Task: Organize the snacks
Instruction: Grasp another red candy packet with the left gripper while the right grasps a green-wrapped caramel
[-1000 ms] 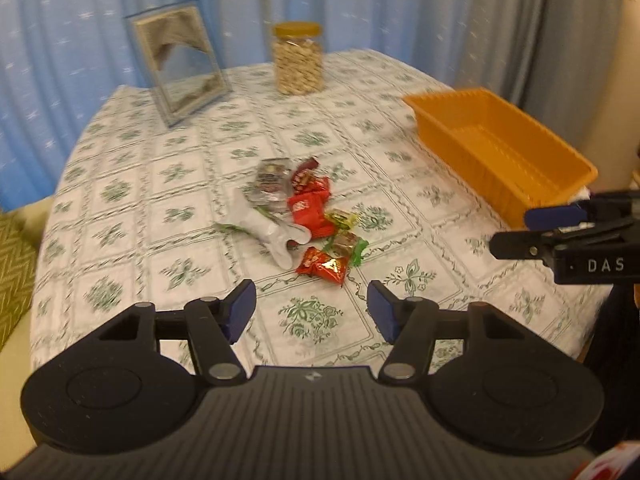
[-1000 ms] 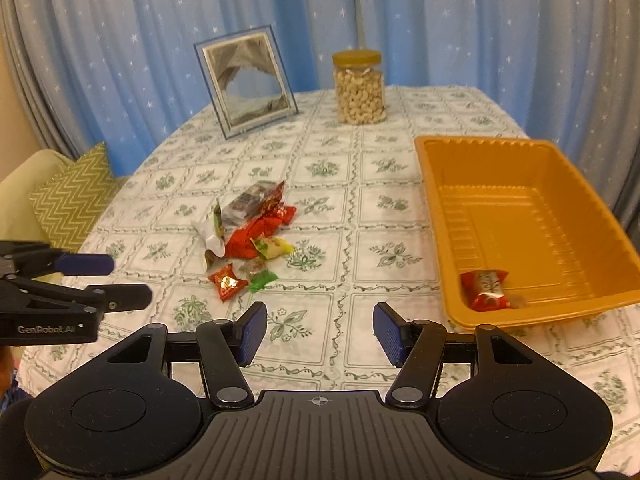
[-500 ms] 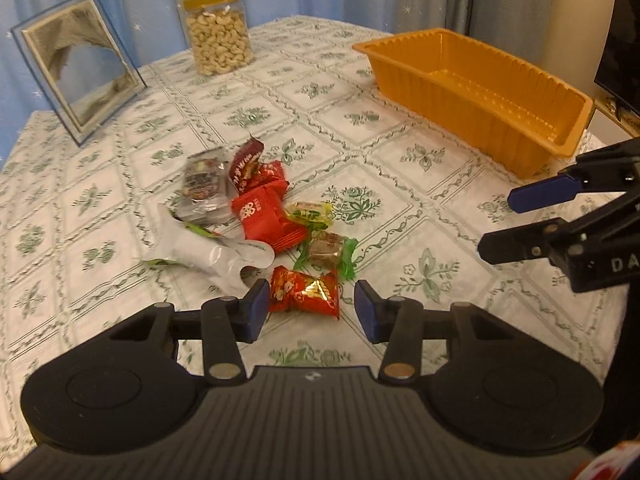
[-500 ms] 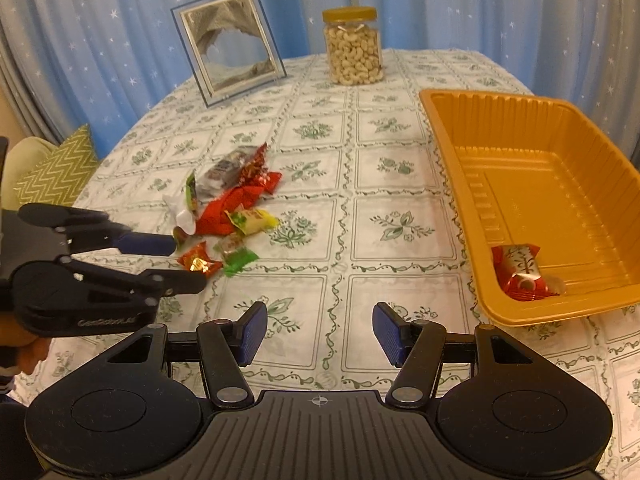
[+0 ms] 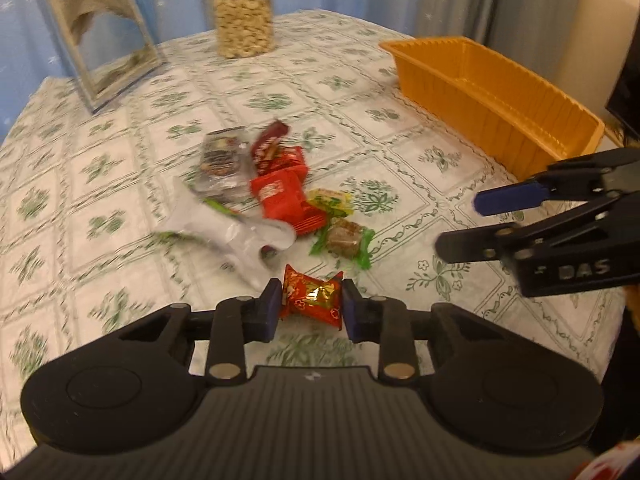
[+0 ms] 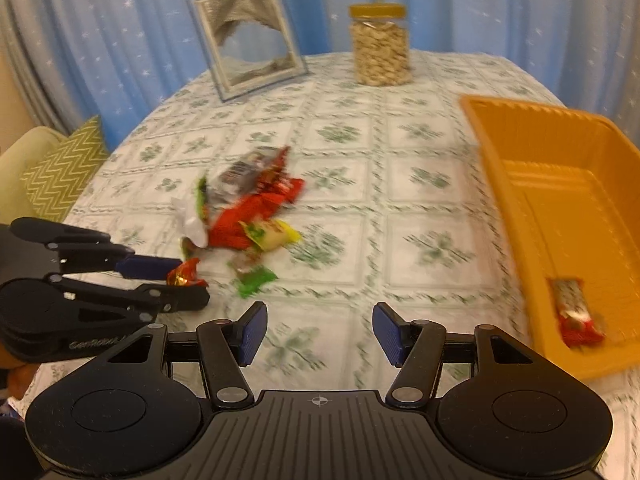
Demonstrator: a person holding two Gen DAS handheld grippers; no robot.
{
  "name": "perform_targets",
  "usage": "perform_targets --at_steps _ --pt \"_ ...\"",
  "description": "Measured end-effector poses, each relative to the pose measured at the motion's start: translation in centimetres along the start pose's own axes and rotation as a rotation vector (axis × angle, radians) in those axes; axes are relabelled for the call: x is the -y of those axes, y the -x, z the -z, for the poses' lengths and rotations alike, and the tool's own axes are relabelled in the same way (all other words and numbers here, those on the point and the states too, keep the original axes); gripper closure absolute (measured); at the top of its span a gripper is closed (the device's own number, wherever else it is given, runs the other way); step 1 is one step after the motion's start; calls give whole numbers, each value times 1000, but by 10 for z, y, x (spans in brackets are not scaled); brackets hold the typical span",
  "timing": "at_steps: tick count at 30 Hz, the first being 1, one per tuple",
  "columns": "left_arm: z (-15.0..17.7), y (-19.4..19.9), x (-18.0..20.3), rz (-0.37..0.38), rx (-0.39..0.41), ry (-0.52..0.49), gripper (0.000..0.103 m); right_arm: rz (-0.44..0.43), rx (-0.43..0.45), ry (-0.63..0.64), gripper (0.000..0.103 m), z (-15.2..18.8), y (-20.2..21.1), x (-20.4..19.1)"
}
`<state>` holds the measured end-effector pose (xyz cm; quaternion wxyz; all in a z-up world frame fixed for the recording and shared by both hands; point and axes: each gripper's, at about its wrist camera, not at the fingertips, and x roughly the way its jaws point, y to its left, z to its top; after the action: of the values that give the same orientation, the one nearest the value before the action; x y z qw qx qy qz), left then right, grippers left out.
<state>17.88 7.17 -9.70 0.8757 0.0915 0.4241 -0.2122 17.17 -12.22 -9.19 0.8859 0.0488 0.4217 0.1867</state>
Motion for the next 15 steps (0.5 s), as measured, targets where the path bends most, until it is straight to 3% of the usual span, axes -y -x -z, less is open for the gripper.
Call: perform_targets --at_steps 5,8,15 --pt "8 25 -15 -29 24 104 75 -34 13 84 44 -7 -20 -21" --pt "11 36 -21 -54 36 149 75 -44 0 136 52 -10 -36 -32" --pt "15 54 -27 -72 63 220 75 -31 -7 225 58 -14 -61 -45"
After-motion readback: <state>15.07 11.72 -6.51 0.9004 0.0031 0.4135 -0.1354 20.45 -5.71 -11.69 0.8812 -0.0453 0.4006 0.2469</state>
